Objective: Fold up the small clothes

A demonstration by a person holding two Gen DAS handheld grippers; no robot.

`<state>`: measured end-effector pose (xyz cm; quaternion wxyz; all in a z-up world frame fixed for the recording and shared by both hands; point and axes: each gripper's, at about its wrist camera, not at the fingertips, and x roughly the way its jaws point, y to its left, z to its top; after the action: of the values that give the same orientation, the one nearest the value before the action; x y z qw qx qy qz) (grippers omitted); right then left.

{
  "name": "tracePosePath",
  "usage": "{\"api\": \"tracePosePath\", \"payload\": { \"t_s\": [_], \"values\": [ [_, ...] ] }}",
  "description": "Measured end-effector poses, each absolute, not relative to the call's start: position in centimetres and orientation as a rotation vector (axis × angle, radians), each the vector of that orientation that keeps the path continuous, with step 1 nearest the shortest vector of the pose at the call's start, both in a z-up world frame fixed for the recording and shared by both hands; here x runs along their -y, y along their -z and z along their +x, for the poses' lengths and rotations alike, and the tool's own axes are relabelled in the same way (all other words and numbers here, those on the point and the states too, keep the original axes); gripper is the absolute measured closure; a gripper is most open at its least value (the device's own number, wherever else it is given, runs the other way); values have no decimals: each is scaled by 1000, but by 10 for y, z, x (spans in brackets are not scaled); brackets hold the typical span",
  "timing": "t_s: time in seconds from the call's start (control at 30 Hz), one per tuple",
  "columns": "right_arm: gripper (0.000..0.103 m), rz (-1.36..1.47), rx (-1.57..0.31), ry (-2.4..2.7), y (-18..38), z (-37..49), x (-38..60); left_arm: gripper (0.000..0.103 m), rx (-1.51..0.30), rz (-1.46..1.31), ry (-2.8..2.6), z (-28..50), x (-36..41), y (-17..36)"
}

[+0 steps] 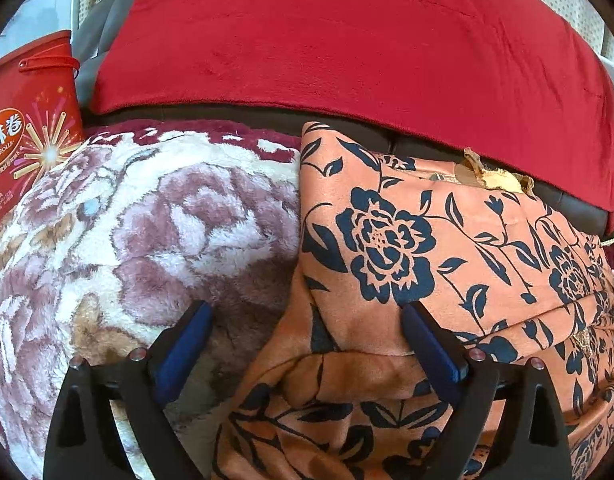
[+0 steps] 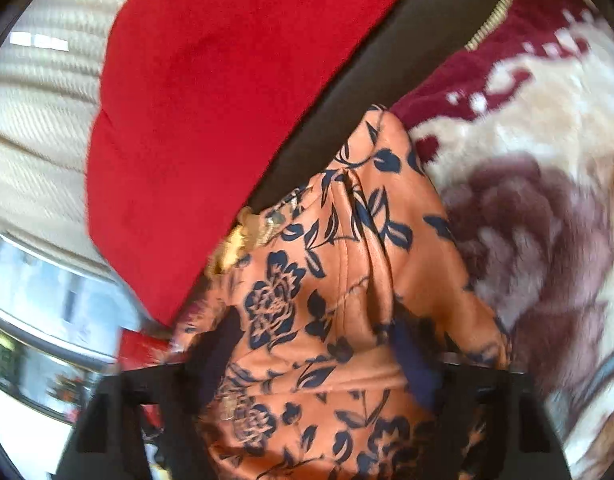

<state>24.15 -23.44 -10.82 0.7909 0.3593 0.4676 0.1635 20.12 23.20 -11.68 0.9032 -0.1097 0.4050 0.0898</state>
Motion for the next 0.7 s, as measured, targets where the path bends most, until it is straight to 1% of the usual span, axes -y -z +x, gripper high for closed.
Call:
{"api": "tracePosePath", "payload": {
  "t_s": [0.03,0.07,0.13,0.2,0.23,0.3,0.37,0.4,0.47,0.5,0.53,0.57,0.6,0.63,0.67,0.7],
  "values": [
    [97,682,-1043,-344,104,250,224,7,-837,-228,-184,201,-232,117],
    [97,612,-1044,-330,98,253,217,7,-837,-231,-182,201,-232,117],
    [97,482,-978,-320,64,253,204,7,-833,-243,-180,201,-233,114],
    [97,433,-901,-311,38,248,203,7,-826,-256,-189,199,-234,104],
    [97,413,-891,-296,39,248,205,7,-802,-261,-198,197,-234,96],
    [93,386,-926,-252,63,246,210,7,-731,-261,-186,192,-229,70],
    [92,470,-1028,-277,107,246,220,7,-695,-243,-164,192,-221,54],
    [92,531,-1049,-289,122,246,225,7,-693,-230,-155,194,-216,51],
    [87,584,-998,-299,118,240,232,7,-772,-185,-115,213,-203,65],
    [80,564,-994,-297,109,237,233,7,-810,-171,-117,219,-200,74],
    [71,544,-981,-291,100,235,235,7,-889,-146,-120,231,-197,95],
    [68,524,-959,-268,86,233,238,7,-954,-135,-130,238,-198,112],
    [58,517,-940,-258,78,233,239,5,-973,-144,-133,240,-199,122],
    [32,515,-913,-254,69,237,240,5,-938,-143,-136,237,-199,121],
    [20,524,-881,-254,59,238,242,5,-927,-135,-136,236,-198,119],
    [10,540,-837,-267,48,239,242,5,-929,-128,-137,236,-197,117]
  ]
}}
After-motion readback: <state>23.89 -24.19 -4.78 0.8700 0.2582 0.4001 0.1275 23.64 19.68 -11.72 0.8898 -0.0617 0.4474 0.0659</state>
